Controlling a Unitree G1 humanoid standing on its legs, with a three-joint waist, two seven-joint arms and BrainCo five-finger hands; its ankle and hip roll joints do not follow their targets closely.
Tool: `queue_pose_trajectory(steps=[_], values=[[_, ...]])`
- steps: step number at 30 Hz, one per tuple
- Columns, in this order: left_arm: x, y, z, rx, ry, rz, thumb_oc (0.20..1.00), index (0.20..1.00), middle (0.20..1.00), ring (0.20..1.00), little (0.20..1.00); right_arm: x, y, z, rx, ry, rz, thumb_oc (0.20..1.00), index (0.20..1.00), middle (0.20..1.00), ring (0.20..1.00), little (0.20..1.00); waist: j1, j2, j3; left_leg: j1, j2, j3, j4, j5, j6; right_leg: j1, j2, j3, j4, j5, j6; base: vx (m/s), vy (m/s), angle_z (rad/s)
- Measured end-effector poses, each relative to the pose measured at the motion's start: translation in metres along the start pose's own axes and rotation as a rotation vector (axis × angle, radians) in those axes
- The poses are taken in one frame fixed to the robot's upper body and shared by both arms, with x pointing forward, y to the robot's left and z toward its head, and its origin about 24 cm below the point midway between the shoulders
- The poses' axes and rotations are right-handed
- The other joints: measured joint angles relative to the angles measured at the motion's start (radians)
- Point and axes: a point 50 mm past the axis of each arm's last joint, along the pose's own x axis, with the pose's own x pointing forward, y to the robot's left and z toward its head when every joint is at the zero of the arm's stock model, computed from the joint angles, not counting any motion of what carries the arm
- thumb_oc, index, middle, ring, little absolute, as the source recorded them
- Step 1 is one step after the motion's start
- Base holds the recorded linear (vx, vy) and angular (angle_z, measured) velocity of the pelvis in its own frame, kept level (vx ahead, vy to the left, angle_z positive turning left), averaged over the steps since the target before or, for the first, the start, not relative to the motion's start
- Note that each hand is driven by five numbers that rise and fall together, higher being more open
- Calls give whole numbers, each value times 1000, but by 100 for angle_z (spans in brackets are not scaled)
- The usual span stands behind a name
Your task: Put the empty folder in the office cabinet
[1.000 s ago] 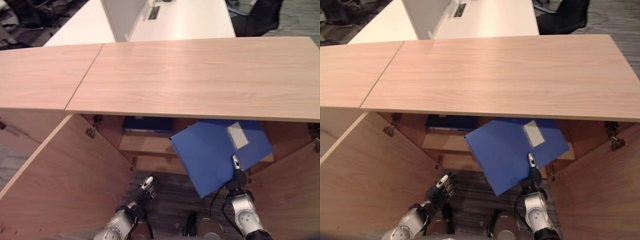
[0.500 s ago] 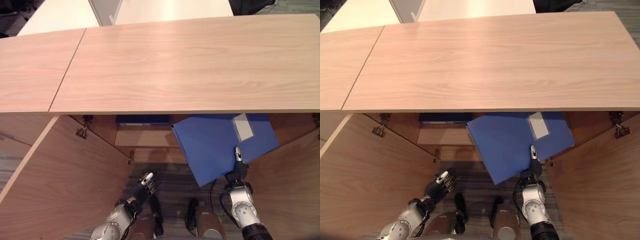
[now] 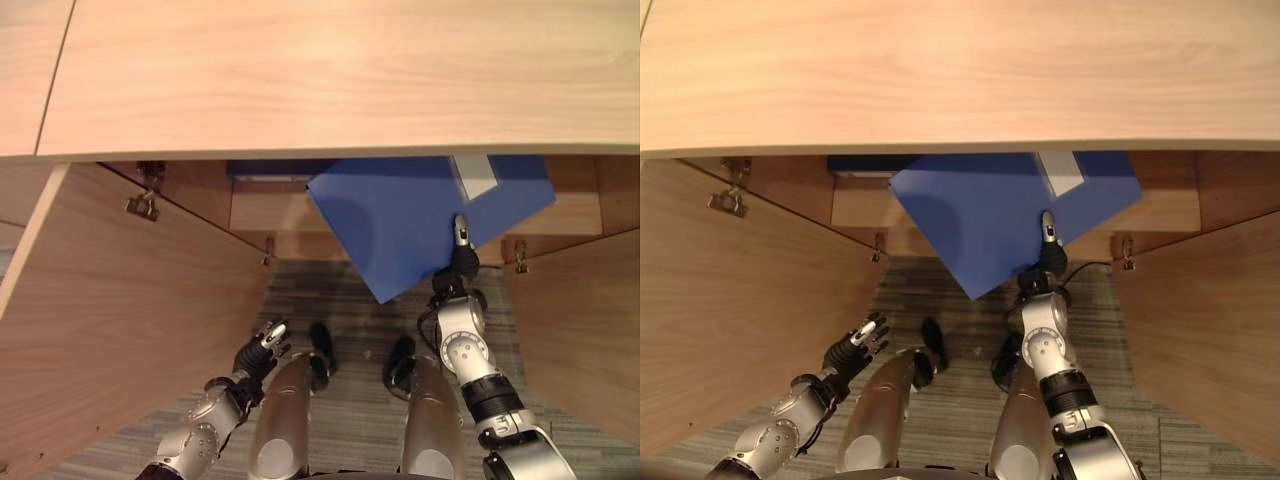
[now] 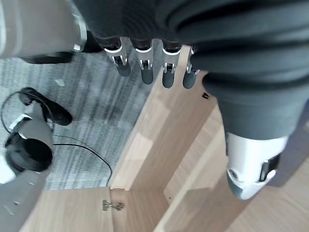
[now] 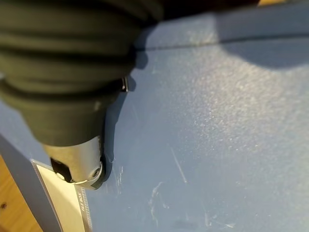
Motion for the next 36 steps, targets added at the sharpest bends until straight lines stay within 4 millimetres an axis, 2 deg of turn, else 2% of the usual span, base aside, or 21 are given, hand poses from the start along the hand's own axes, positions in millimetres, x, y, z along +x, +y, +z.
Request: queue_pose_trajectory(steps=[2, 3, 4, 5, 6, 8, 9, 12, 15, 18, 20, 23, 25, 29, 31, 34, 36], values=[[0, -2, 1, 26, 0, -14, 1000, 1000, 1000, 1000, 1000, 8, 9, 11, -6, -35, 17, 200, 200, 200, 200, 200, 2, -1, 0, -54, 13, -4, 48, -14, 0, -49, -8, 2, 44, -16, -6, -13, -96, 4], [-2, -5, 5, 55, -2, -35, 1000, 1000, 1000, 1000, 1000, 15, 19, 21, -15, -65, 46, 200, 200, 200, 200, 200, 2, 0, 0, -101, 20, -13, 94, -24, 2, -91, -11, 5, 80, -27, -17, 0, -72, 8], [-3, -7, 11, 77, -11, -59, 1000, 1000, 1000, 1000, 1000, 24, 32, 36, -25, -108, 80, 200, 200, 200, 200, 200, 1, 0, 0, -155, 26, -19, 136, -40, 3, -141, -19, 8, 125, -44, -24, 10, -82, 13], [-5, -11, 19, 103, -29, -83, 1000, 1000, 1000, 1000, 1000, 37, 55, 62, -33, -186, 131, 200, 200, 200, 200, 200, 7, 0, 1, -233, 36, -23, 204, -52, 12, -218, -33, 18, 189, -62, -36, 12, -70, 12], [-5, -11, 20, 103, -34, -84, 1000, 1000, 1000, 1000, 1000, 41, 62, 76, -32, -235, 147, 200, 200, 200, 200, 200, 14, 2, 2, -253, 41, -25, 220, -56, 15, -243, -35, 25, 210, -67, -38, 13, -58, 4], [-7, -13, 23, 116, -39, -99, 1000, 1000, 1000, 1000, 1000, 46, 75, 91, -27, -285, 173, 200, 200, 200, 200, 200, 22, 5, 3, -284, 52, -24, 261, -67, 10, -275, -37, 34, 243, -80, -42, 27, -37, -8], [-8, -17, 29, 133, -54, -122, 1000, 1000, 1000, 1000, 1000, 50, 97, 114, -18, -363, 227, 200, 200, 200, 200, 200, 30, 8, 4, -327, 58, -23, 305, -87, 19, -326, -40, 52, 287, -91, -48, 43, -57, -6], [-10, -18, 35, 156, -65, -135, 1000, 1000, 1000, 1000, 1000, 54, 109, 133, -26, -421, 237, 200, 200, 200, 200, 200, 32, 11, 2, -378, 68, -26, 378, -116, 21, -381, -54, 67, 362, -122, -61, 48, -60, 1], [-12, -22, 39, 175, -71, -155, 1000, 1000, 1000, 1000, 1000, 59, 111, 143, -44, -448, 224, 200, 200, 200, 200, 200, 32, 18, -2, -411, 72, -27, 428, -137, 25, -415, -68, 78, 411, -145, -65, 37, -48, 4], [-13, -30, 41, 176, -82, -192, 1000, 1000, 1000, 1000, 1000, 64, 111, 156, -27, -474, 197, 200, 200, 200, 200, 200, 35, 49, -24, -465, 84, -32, 500, -164, 31, -464, -75, 90, 474, -170, -68, 54, -76, 3], [-13, -32, 42, 158, -87, -203, 1000, 1000, 1000, 1000, 1000, 66, 111, 162, 15, -493, 181, 200, 200, 200, 200, 200, 40, 55, -31, -484, 87, -33, 529, -179, 33, -486, -80, 99, 505, -185, -69, 53, -64, 3], [-13, -32, 42, 143, -86, -199, 1000, 1000, 1000, 1000, 1000, 74, 103, 177, 30, -520, 118, 200, 200, 200, 200, 200, 46, 60, -39, -498, 88, -36, 555, -191, 35, -500, -87, 104, 536, -202, -72, 47, -63, 5], [-14, -32, 39, 134, -75, -198, 1000, 1000, 1000, 1000, 1000, 81, 89, 186, 35, -526, 27, 200, 200, 200, 200, 200, 61, 60, -70, -514, 87, -40, 557, -191, 35, -513, -89, 100, 540, -206, -73, 31, -36, 6], [-14, -32, 29, 110, -35, -187, 1000, 1000, 1000, 1000, 1000, 92, 69, 187, 68, -504, -139, 200, 200, 200, 200, 200, 72, 58, -134, -515, 87, -44, 550, -189, 33, -512, -90, 95, 540, -211, -70, 12, -11, 2], [-14, -29, 27, 102, -28, -168, 1000, 1000, 1000, 1000, 1000, 95, 62, 187, 151, -495, -211, 200, 200, 200, 200, 200, 77, 58, -159, -513, 87, -53, 538, -184, 25, -501, -88, 80, 529, -212, -71, 2, -4, 3], [-14, -24, 20, 98, 2, -141, 1000, 1000, 1000, 1000, 1000, 99, 56, 178, 167, -461, -269, 200, 200, 200, 200, 200, 85, 50, -171, -506, 86, -63, 522, -178, 16, -484, -86, 64, 514, -213, -75, -6, 16, 6], [-14, -23, 20, 98, -3, -123, 1000, 1000, 1000, 1000, 1000, 102, 49, 171, 181, -408, -398, 200, 200, 200, 200, 200, 88, 49, -171, -502, 83, -71, 514, -173, 8, -470, -87, 53, 507, -213, -75, -6, 24, 6]])
